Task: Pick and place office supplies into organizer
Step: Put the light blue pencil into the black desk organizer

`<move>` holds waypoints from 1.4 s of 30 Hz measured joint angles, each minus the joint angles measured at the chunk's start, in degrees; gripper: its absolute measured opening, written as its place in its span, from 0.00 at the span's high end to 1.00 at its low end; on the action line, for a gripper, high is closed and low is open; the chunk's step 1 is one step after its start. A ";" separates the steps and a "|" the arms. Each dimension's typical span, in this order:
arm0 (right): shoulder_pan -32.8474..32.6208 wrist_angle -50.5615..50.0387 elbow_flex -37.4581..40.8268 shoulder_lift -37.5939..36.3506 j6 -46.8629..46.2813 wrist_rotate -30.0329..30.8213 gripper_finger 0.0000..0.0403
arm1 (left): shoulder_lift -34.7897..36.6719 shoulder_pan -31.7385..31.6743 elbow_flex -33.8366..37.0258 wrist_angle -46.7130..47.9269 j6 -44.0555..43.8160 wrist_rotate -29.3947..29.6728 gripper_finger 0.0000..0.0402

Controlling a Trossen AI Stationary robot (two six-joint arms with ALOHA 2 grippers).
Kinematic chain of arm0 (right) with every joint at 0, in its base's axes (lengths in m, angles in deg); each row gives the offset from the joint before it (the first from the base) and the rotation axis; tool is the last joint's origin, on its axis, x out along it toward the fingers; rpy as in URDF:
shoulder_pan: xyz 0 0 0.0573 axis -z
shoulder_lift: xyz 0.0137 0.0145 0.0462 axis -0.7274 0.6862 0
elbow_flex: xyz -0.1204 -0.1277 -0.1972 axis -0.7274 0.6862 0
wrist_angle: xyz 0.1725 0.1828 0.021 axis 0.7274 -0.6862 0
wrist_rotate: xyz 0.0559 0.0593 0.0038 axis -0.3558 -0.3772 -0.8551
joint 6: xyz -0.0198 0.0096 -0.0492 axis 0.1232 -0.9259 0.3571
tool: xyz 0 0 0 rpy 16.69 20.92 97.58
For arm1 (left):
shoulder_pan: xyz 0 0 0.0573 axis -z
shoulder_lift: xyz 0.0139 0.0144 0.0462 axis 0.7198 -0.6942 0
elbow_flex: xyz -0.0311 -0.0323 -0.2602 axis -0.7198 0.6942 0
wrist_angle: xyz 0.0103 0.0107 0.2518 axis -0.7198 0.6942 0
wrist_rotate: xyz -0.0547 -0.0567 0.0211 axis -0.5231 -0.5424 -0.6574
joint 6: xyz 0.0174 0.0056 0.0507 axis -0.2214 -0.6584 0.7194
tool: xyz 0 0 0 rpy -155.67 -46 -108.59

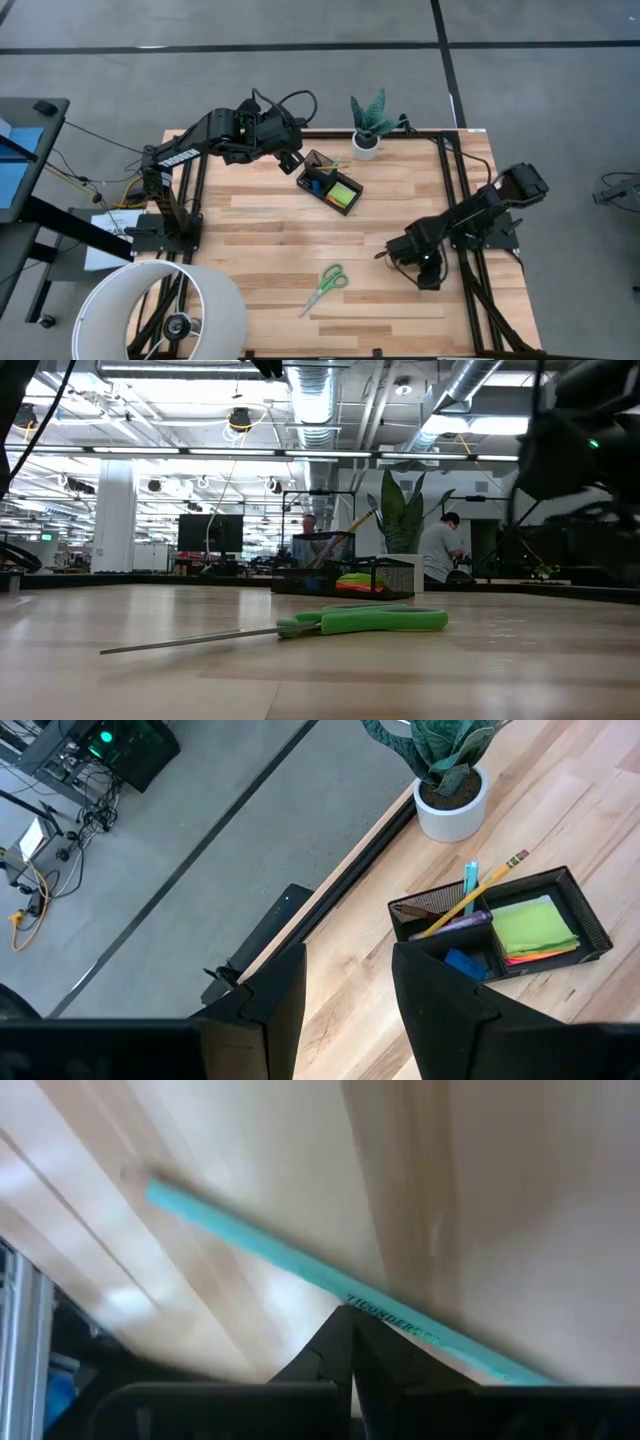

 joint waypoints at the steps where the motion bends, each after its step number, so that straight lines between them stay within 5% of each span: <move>1: 0.26 0.28 -0.81 0.00 0.52 1.06 1.00 | 0.00 0.00 0.00 0.00 0.06 0.00 0.64; 10: 5.93 5.56 -7.27 0.09 2.60 11.30 1.00 | 0.00 0.00 0.00 0.00 0.21 -0.07 0.64; 16: 11.20 14.83 -9.91 0.11 5.41 10.92 1.00 | -0.02 0.02 0.00 0.00 0.24 -0.11 0.64; 24: 9.40 28.03 -12.89 -2.54 15.97 13.19 1.00 | -0.02 0.32 0.00 0.00 1.79 -3.98 0.64; 31: 6.11 22.06 -7.05 -17.28 13.96 22.69 1.00 | -0.02 2.06 0.00 -0.01 1.50 -4.85 0.64; 42: -2.41 36.47 18.07 -48.36 7.51 33.56 1.00 | -0.02 4.94 0.00 -0.02 -2.56 -4.70 0.64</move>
